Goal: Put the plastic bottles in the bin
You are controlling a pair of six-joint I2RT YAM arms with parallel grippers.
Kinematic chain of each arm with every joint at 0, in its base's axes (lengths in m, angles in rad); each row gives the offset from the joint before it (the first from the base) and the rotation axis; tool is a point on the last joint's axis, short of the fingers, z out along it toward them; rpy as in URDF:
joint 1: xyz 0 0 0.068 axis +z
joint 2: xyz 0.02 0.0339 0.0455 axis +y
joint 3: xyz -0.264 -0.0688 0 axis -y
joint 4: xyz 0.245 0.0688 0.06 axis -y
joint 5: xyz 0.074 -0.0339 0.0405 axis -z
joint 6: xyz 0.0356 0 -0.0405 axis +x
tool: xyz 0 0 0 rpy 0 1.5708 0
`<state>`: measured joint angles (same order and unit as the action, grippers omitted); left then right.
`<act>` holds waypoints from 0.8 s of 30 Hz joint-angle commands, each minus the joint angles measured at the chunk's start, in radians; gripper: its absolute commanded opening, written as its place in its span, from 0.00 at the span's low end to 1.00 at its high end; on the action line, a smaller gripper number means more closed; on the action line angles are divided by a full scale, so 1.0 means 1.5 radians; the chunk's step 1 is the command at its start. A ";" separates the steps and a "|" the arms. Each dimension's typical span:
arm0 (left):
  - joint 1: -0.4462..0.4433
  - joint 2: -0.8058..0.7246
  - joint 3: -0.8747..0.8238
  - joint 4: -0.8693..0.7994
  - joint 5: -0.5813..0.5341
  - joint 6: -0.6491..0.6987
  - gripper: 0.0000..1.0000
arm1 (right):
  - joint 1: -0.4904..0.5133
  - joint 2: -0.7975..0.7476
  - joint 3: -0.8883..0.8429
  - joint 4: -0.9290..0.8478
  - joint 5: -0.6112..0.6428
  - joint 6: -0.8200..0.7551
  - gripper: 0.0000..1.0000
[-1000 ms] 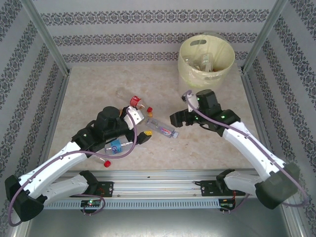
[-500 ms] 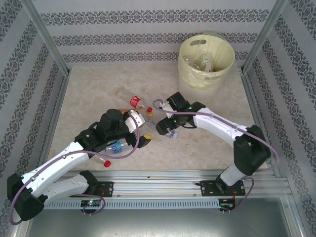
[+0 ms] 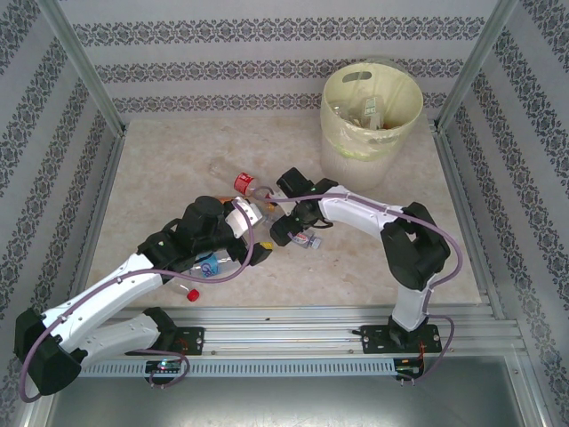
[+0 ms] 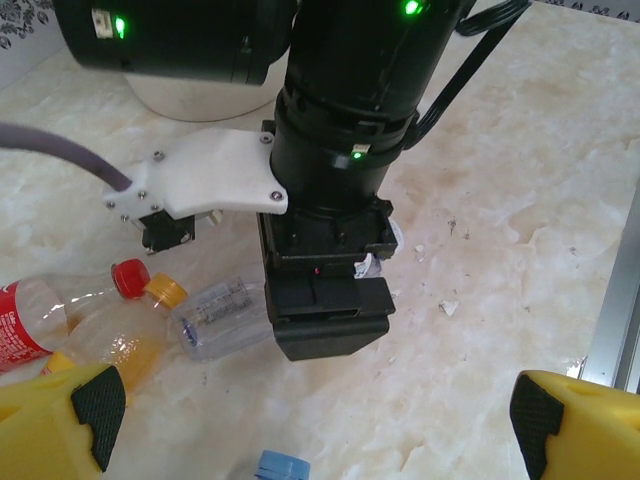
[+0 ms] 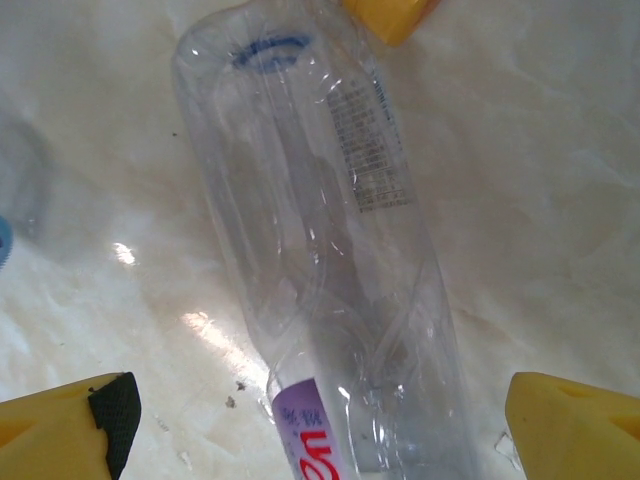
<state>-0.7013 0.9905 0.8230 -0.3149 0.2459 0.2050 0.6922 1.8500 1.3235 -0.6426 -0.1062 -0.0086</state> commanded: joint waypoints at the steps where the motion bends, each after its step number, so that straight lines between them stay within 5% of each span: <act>1: -0.006 -0.004 0.003 0.000 -0.015 0.003 1.00 | 0.008 0.031 0.024 -0.019 0.023 -0.017 0.93; 19: -0.007 0.009 -0.002 0.024 -0.061 -0.026 1.00 | 0.016 0.083 0.022 0.000 0.051 0.002 0.80; 24: -0.008 0.009 -0.002 0.022 -0.065 -0.024 1.00 | 0.012 0.073 0.011 0.013 0.049 0.011 0.68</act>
<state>-0.7059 1.0073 0.8230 -0.3061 0.1673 0.1814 0.7052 1.9564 1.3487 -0.6361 -0.0490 -0.0021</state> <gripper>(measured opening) 0.998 0.691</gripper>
